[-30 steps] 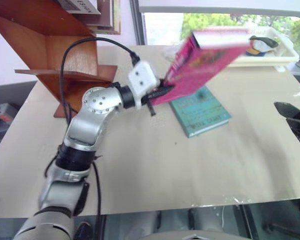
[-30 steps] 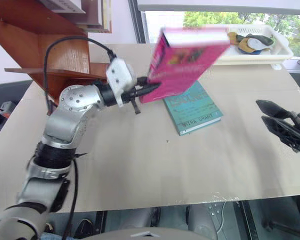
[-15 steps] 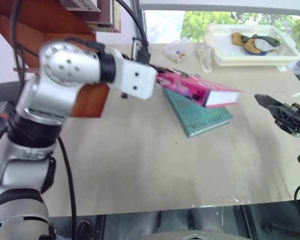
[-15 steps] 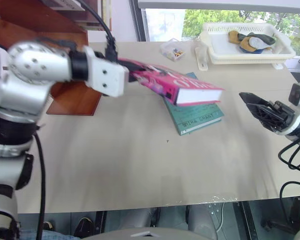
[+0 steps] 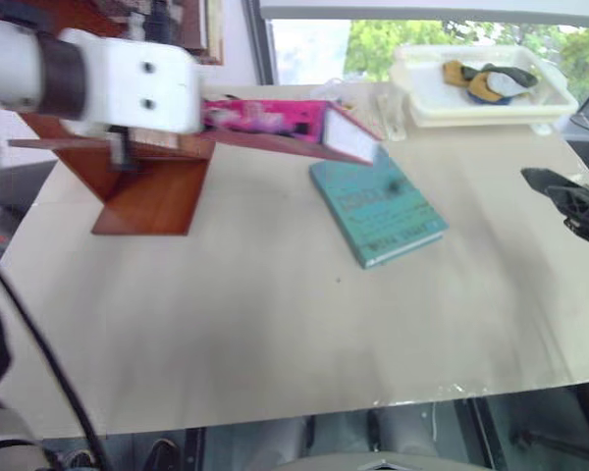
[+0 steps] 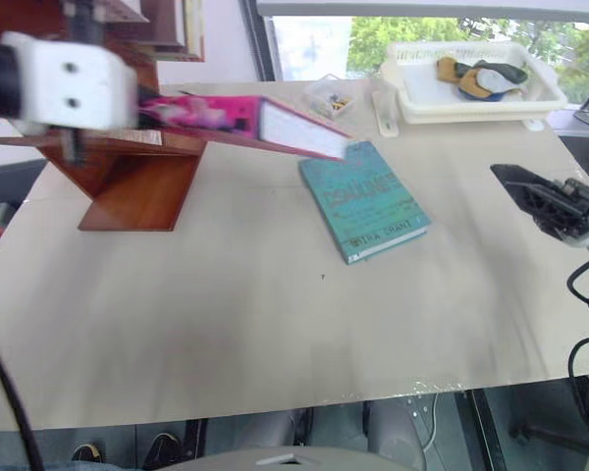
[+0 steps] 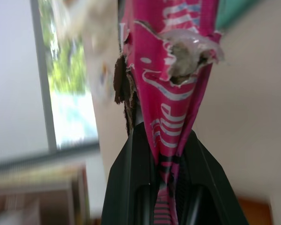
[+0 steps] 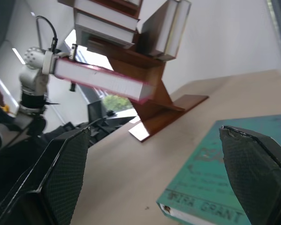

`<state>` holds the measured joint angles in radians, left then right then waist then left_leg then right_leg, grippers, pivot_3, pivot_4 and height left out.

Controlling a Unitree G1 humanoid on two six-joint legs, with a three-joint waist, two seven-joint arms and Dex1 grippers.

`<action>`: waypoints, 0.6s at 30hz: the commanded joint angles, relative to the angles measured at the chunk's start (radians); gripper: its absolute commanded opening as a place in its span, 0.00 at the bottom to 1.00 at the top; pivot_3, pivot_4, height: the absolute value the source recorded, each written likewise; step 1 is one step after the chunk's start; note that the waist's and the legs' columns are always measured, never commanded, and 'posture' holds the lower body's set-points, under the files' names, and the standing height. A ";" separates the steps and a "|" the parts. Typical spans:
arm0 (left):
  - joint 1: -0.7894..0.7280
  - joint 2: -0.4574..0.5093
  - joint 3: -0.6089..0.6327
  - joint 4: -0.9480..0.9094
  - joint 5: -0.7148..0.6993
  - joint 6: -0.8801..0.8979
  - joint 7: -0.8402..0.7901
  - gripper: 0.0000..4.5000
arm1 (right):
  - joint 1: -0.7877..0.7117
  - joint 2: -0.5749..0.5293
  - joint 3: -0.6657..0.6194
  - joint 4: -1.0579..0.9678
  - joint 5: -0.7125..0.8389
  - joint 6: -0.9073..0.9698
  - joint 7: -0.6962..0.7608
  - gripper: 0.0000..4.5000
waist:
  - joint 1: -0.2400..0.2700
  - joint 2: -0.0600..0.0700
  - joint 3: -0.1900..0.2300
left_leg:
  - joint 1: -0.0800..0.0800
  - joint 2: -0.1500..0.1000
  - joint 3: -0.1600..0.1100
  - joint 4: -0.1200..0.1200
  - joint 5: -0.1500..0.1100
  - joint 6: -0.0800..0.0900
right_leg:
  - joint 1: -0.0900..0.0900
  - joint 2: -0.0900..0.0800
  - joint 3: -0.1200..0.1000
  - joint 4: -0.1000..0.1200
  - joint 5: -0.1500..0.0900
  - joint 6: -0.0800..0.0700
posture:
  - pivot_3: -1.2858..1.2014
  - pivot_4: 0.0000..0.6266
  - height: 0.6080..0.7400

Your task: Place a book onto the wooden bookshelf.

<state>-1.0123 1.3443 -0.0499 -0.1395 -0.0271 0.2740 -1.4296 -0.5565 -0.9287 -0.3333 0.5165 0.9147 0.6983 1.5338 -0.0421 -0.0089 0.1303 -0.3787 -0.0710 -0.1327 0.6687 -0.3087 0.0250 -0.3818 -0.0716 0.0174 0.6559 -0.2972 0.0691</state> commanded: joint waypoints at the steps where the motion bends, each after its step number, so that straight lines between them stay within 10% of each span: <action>1: 0.057 0.088 0.127 -0.011 -0.063 -0.031 -0.057 0.01 | -0.011 -0.038 0.004 0.007 0.040 0.001 0.081 1.00 | -0.001 0.000 0.000 | 0.000 0.000 0.000 0.000 0.000 0.000 | 0.000 0.000 0.000 0.000 0.000 0.000 | 0.52 0.24 1.00; 18: 0.081 0.134 0.043 0.412 0.175 -0.410 0.120 0.01 | -0.010 -0.032 0.025 -0.177 0.144 -0.006 0.081 1.00 | 0.004 0.003 0.002 | 0.000 -0.001 -0.002 0.001 0.000 0.000 | -0.001 -0.001 -0.001 0.004 0.000 0.000 | 0.52 0.24 1.00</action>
<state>-0.8894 1.4759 -0.0113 0.2229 0.1222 -0.0797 -1.3358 -0.5596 -0.9516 -0.2768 0.3713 1.0346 0.6932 1.5382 -0.0385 -0.0060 0.1323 -0.3790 -0.0723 -0.1344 0.6694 -0.3089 0.0252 -0.3828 -0.0727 0.0159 0.6596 -0.2972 0.0691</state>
